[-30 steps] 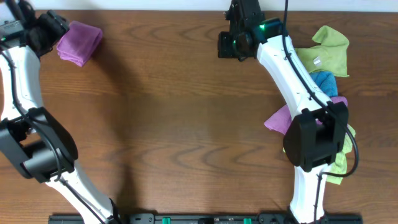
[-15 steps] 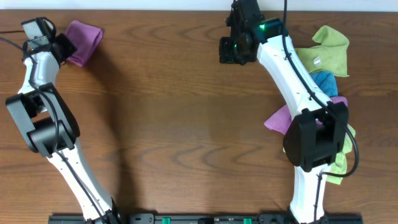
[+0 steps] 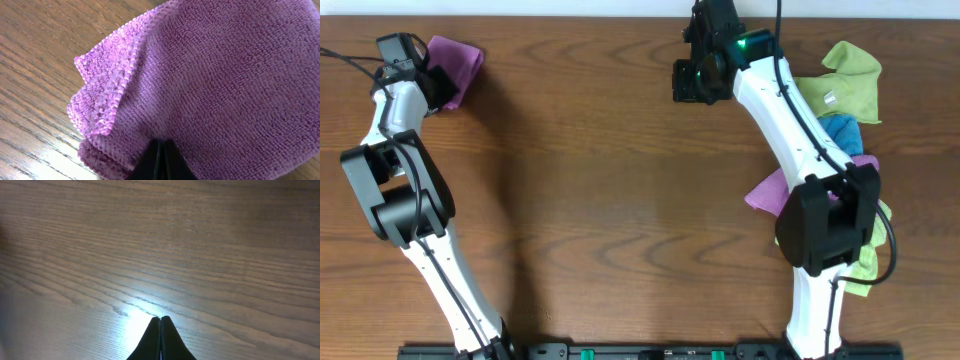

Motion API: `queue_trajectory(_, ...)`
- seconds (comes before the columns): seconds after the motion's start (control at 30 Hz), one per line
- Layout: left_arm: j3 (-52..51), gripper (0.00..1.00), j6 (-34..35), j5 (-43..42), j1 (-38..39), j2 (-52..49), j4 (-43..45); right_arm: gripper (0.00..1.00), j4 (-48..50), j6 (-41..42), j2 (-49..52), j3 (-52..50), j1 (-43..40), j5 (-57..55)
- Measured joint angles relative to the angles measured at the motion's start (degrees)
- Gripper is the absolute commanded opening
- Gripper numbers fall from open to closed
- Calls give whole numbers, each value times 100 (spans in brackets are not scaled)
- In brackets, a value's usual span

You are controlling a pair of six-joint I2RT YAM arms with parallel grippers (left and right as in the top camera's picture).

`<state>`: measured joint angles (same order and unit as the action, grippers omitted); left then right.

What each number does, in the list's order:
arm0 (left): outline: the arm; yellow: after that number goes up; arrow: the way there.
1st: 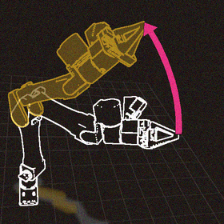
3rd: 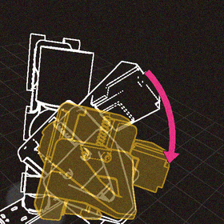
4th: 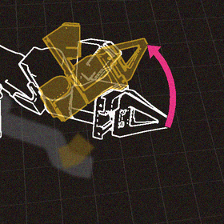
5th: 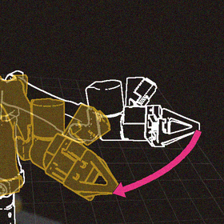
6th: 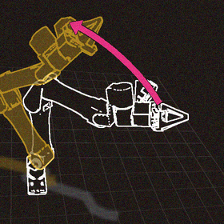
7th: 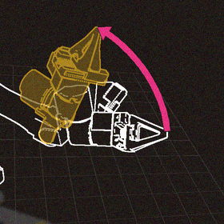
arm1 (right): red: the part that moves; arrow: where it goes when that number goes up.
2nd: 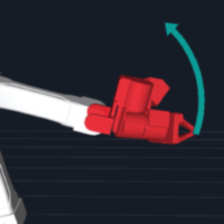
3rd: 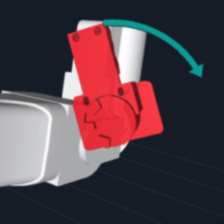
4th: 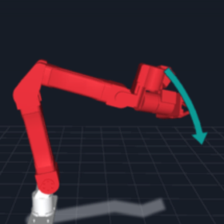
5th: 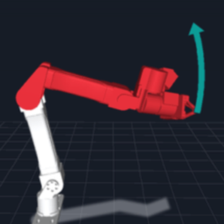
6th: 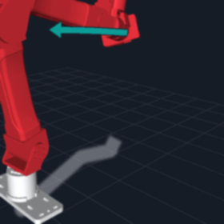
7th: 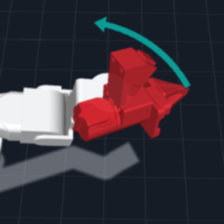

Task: Fold the cloth
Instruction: 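Release the folded purple cloth at the corner and lift the left gripper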

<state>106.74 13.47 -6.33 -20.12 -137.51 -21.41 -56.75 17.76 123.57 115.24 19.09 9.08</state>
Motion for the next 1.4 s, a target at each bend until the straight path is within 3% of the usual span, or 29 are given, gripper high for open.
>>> queue_trajectory(0.3,72,6,33,109,76,2,-367,2,-70,0,0,0,0,15)
queue_trajectory(0.7,76,6,621,348,247,2,-249,1,-278,0,0,0,0,37)
queue_trajectory(1.4,975,6,166,398,-223,190,-258,2,-190,0,0,0,0,37)
